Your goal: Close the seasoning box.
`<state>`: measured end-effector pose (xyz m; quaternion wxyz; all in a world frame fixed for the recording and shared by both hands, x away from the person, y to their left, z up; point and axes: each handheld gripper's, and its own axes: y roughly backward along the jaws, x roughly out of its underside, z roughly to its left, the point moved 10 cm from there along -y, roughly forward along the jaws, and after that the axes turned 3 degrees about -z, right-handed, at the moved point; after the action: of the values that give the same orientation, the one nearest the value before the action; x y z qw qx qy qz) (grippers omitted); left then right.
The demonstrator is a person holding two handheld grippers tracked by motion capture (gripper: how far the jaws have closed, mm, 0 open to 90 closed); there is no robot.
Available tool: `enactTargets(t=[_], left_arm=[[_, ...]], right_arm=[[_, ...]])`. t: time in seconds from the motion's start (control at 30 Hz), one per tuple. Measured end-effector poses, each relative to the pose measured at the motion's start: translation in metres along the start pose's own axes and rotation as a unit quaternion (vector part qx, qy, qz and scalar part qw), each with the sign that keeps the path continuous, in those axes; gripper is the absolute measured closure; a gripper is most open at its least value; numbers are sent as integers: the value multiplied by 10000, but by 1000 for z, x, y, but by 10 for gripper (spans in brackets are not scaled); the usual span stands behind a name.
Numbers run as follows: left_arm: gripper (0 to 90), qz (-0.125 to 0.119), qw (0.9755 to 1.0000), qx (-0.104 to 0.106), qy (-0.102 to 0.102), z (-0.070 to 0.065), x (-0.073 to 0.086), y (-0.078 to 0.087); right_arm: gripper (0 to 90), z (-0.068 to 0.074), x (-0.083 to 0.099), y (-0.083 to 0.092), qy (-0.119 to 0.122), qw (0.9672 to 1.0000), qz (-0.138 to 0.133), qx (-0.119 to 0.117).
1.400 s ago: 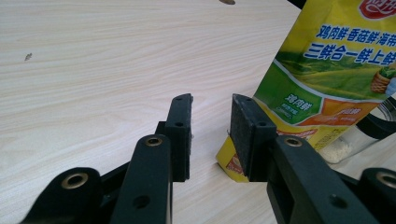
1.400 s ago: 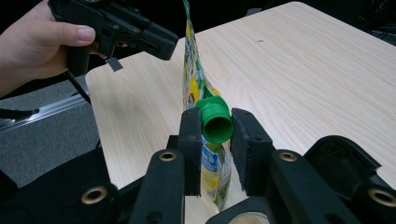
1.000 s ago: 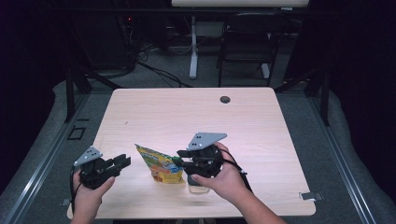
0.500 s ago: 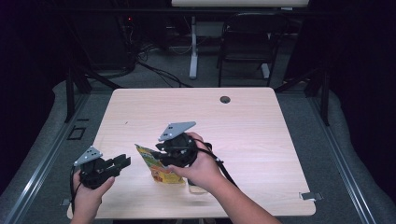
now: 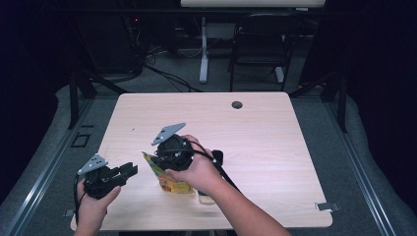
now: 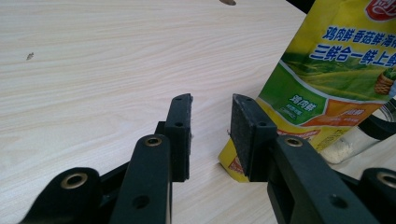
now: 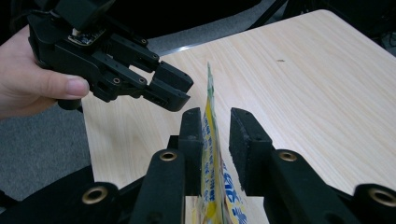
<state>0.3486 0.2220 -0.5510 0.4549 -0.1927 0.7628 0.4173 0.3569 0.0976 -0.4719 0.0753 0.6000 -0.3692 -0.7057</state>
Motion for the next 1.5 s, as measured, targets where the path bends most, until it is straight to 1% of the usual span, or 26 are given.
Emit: enactTargets(t=[0.07, 0.13, 0.23, 0.27, 0.3, 0.37, 0.43, 0.47, 0.73, 0.97, 1.17, 1.2, 1.33, 1.37, 1.4, 1.47, 1.5], left_arm=[[688, -3, 10000, 4, 9, 0, 0, 0], [688, -1, 10000, 3, 11, 0, 0, 0], [688, -3, 10000, 6, 19, 1, 0, 0], [688, 7, 10000, 2, 19, 1, 0, 0], [688, 1, 10000, 11, 19, 1, 0, 0], [688, 0, 10000, 6, 19, 1, 0, 0], [688, -2, 10000, 6, 15, 1, 0, 0], [687, -1, 10000, 20, 21, 1, 0, 0], [685, 8, 10000, 7, 9, 1, 1, -1], [681, 19, 10000, 28, 4, 0, 1, -1], [672, 7, 10000, 41, 8, 0, 1, -2], [669, 7, 10000, 44, 1, 0, 2, -2], [665, 36, 10000, 55, -23, -2, 3, -4], [663, 65, 10000, 56, -45, -2, 3, -4], [656, 72, 9999, 71, -61, -3, 4, -5], [653, 40, 9999, 73, -64, -3, 3, -5], [652, 33, 9999, 74, -65, -4, 4, -6]], right_arm=[[763, 0, 0, -2, -6, 10000, 24, -22], [766, -1, 1, -4, 29, 9999, 150, 3], [771, -2, 2, -8, 60, 9996, 273, 40], [780, -2, 2, -9, 38, 9995, 297, 47], [787, -3, 3, -10, 82, 9993, 364, 52], [794, -3, 4, -13, 91, 9990, 435, 76], [813, -4, 5, -15, 111, 9986, 499, 105], [848, -4, 6, -15, 162, 9982, 559, 110], [896, -2, 6, -15, 233, 9979, 597, 77], [900, -1, 6, -15, 240, 9978, 614, -1], [900, 0, 6, -13, 321, 9976, 607, -3], [900, 0, 7, -12, 340, 9977, 589, 27], [900, -1, 7, -9, 350, 9977, 583, 21], [900, -1, 7, -7, 338, 9979, 555, 20], [900, -1, 5, -3, 315, 9986, 424, 15], [900, -1, 4, -1, 317, 9986, 417, -6], [900, -1, 3, 2, 316, 9988, 362, -17]])
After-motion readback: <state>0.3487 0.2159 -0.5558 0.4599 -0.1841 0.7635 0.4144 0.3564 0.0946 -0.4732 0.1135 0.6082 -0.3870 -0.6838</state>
